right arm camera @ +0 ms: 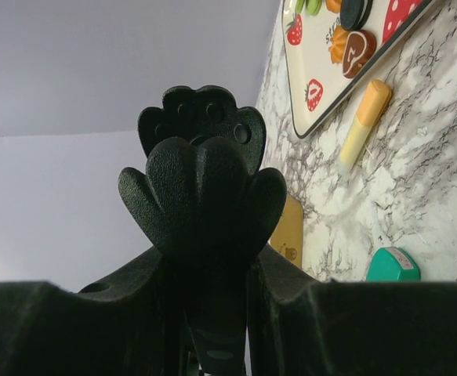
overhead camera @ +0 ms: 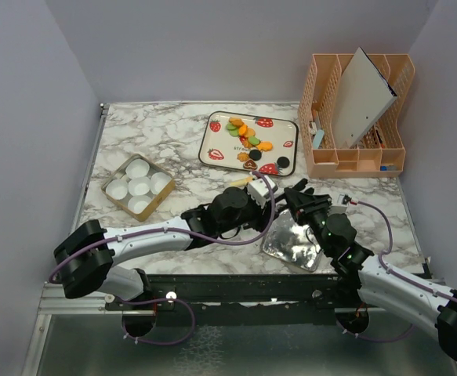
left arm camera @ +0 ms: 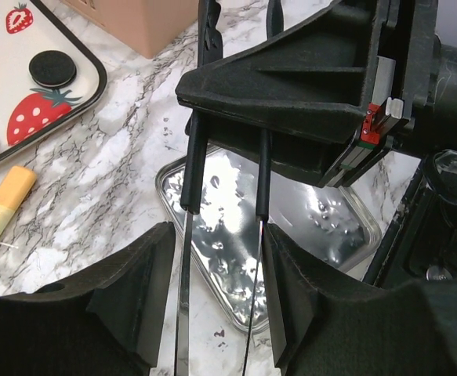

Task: Pack the cookies

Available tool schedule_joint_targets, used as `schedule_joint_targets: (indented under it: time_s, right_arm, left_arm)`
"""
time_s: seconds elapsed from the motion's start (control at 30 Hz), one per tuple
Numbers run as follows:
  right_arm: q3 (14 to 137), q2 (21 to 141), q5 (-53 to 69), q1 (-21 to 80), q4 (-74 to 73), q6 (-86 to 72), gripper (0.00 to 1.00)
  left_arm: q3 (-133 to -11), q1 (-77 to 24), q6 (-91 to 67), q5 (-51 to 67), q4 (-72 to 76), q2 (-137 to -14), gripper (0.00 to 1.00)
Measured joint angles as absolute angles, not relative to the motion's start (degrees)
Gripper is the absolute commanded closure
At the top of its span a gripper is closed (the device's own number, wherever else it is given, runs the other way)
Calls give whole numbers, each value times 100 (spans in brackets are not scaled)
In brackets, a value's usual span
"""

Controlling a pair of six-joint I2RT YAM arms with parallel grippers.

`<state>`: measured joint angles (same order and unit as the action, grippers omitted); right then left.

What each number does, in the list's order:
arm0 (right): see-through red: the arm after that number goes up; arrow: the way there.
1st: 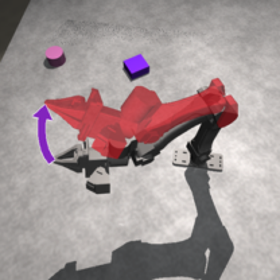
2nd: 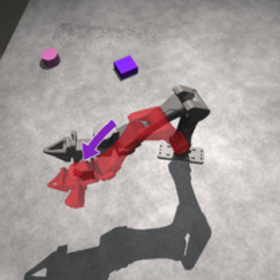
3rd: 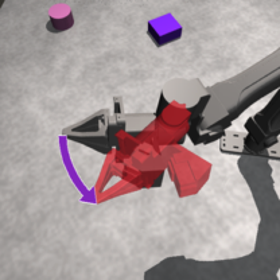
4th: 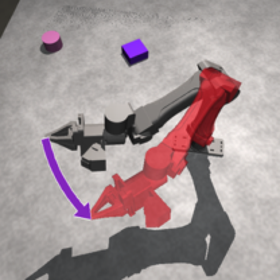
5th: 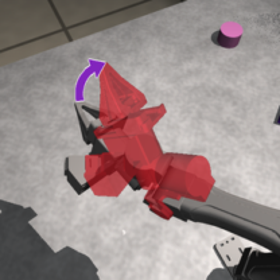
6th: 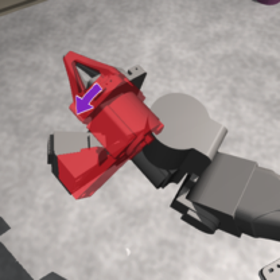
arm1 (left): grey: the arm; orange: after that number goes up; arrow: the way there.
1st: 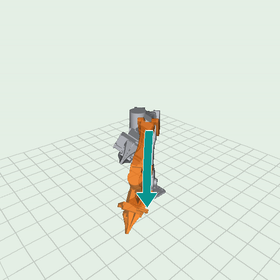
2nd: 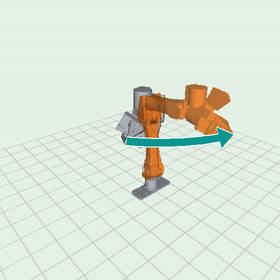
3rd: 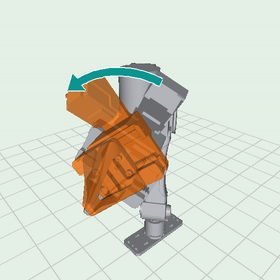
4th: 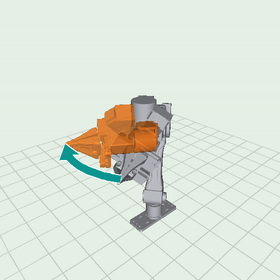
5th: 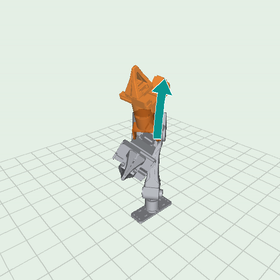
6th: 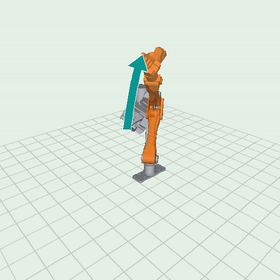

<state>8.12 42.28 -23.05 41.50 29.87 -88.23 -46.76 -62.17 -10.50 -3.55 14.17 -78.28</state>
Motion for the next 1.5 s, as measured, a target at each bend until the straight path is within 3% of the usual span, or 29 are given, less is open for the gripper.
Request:
schedule_joint_targets:
  time_s: [0.3, 0.7, 0.83, 1.0, 1.13, 1.27, 1.33, 1.5]
  right_arm:
    - [766, 4228, -2394, 4110, 2947, -8858, 93]
    - [711, 4038, -2414, 4101, 2731, -8897, 93]
    - [711, 4038, -2414, 4101, 2700, -8892, 93]
    - [711, 4047, -2412, 4101, 2705, -8892, 92]
    - [709, 4047, -2414, 4101, 2696, -8890, 78]
    - [701, 4032, -2416, 4101, 2689, -8888, 50]
    - [701, 3988, -2408, 4104, 2694, -8901, 41]
    - [720, 3922, -2423, 4119, 2556, -8799, 29]
  left_arm:
    - [-4676, -6239, -1094, -399, 1660, -8064, 50]
    - [-4676, -6265, -1085, -397, 1732, -8263, 47]
    - [-4676, -6265, -1087, -390, 1750, -8298, 51]
    - [-4676, -6276, -1092, -336, 1758, -8300, 63]
    - [-4676, -6276, -1076, -290, 1767, -8300, 71]
    - [-4676, -6276, -1094, -279, 1763, -8300, 72]
    - [-4676, -6274, -1118, -281, 1750, -8300, 73]
    - [-4766, -6259, -1291, -311, 1466, -8294, 76]
